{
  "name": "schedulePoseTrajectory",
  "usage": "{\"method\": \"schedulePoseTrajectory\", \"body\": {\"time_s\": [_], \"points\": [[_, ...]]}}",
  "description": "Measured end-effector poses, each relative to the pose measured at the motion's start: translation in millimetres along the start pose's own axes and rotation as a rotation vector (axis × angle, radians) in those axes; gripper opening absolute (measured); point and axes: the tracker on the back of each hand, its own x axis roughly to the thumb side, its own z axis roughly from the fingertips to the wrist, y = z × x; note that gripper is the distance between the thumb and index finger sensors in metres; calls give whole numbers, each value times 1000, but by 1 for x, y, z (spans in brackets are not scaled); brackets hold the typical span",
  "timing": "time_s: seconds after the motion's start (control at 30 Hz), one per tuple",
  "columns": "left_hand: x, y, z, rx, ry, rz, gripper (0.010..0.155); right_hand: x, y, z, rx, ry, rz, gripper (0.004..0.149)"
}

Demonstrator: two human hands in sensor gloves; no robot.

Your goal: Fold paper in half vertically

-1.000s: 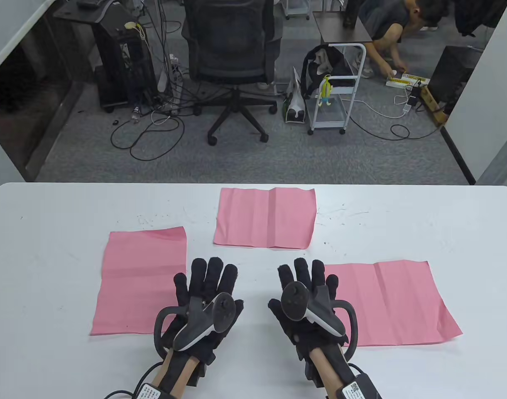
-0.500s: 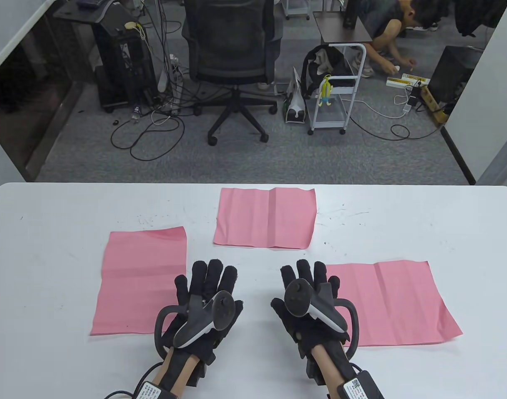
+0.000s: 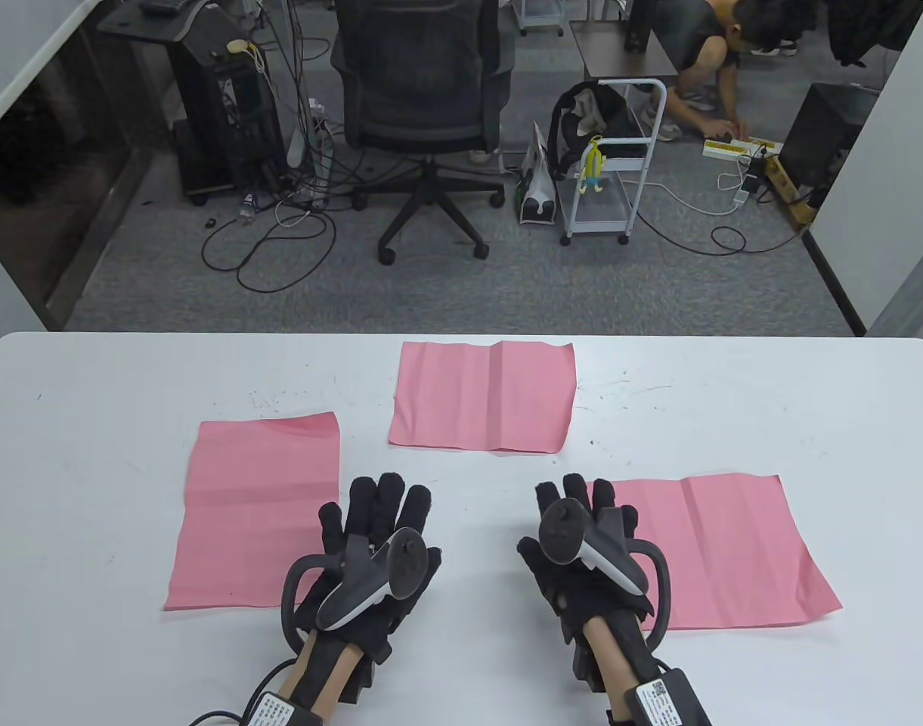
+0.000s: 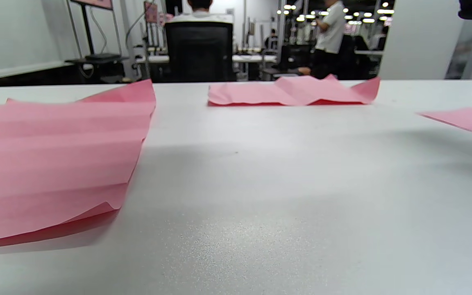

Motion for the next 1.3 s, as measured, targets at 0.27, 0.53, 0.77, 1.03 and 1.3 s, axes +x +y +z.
{"method": "schedulePoseTrajectory", "body": {"time_s": [0.27,0.53,0.77,1.03,1.3], "points": [[-1,1,0,2,0,2,79,-76,-6,-15,79,210,36,74],[-4,0,-2,-6,-1,15,79,-156,9,-24,185,337,-78,75],[-5,-3,-3,-16,2,7,79,-181,23,-26,234,350,-153,75],[-4,-6,-5,-33,2,-4,79,-188,33,-28,266,366,-171,72],[-4,-5,-4,-30,-5,5,79,-169,38,-29,264,378,-159,71]]}}
